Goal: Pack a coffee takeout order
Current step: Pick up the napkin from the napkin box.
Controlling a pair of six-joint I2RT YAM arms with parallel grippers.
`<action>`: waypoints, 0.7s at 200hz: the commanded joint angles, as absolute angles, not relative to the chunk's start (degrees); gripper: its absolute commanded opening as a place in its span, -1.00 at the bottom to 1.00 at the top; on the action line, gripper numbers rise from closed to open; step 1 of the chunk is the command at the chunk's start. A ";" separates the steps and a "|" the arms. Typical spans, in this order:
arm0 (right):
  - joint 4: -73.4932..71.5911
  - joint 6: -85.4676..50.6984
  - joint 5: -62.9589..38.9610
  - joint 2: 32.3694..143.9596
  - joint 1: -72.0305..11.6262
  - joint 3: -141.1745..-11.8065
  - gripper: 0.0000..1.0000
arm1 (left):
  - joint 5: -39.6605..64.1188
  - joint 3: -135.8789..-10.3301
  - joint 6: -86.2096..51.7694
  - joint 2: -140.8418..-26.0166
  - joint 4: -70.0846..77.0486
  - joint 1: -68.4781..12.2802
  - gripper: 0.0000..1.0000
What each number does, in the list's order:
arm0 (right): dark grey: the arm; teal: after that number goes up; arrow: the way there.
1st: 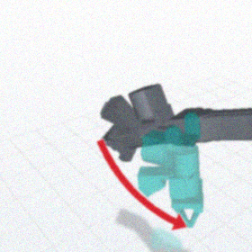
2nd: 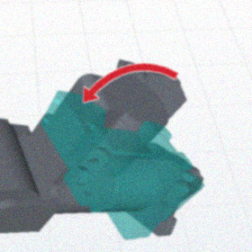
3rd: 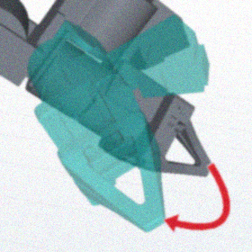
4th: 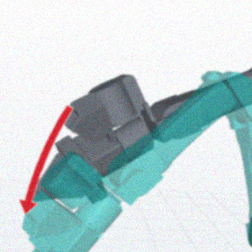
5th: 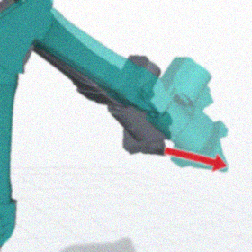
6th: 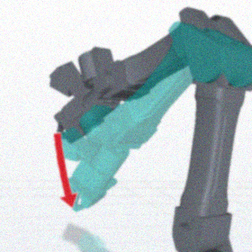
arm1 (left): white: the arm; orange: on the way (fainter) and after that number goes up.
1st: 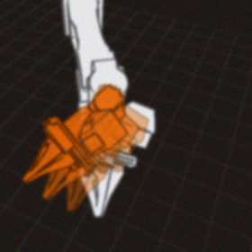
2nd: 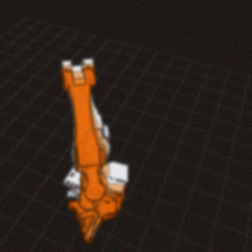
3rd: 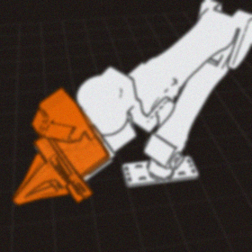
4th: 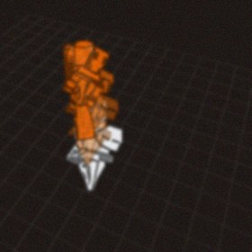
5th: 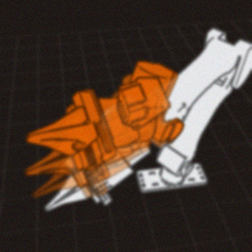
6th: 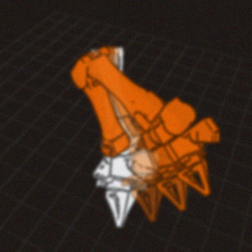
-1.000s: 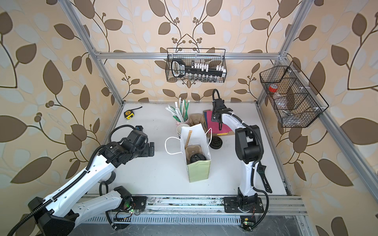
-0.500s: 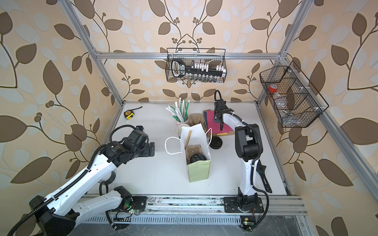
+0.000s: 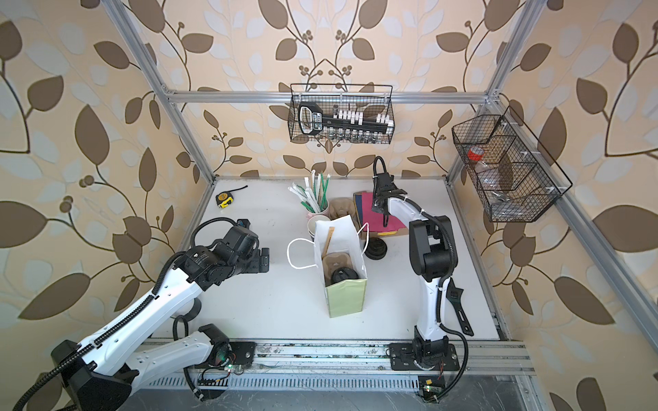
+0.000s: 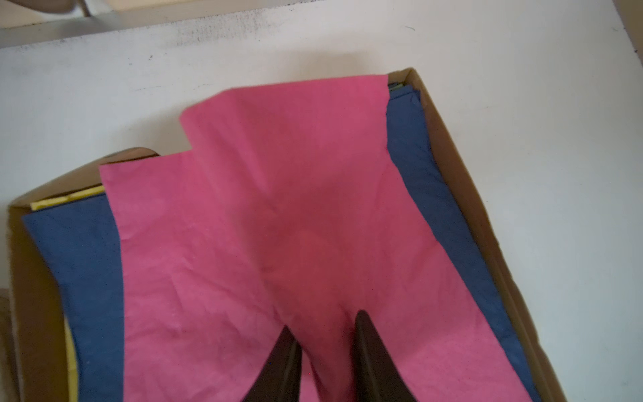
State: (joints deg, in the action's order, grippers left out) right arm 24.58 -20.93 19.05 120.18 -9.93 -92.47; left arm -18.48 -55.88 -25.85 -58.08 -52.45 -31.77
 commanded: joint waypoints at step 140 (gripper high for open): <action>22.32 -24.61 15.64 113.04 -8.91 -87.51 -1.00 | -19.49 -55.63 -25.93 -57.54 -52.34 -30.84 0.98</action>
State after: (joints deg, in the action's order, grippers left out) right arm 22.85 -23.64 16.19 116.33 -9.19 -88.82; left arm -18.46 -55.88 -25.85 -58.24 -52.45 -31.40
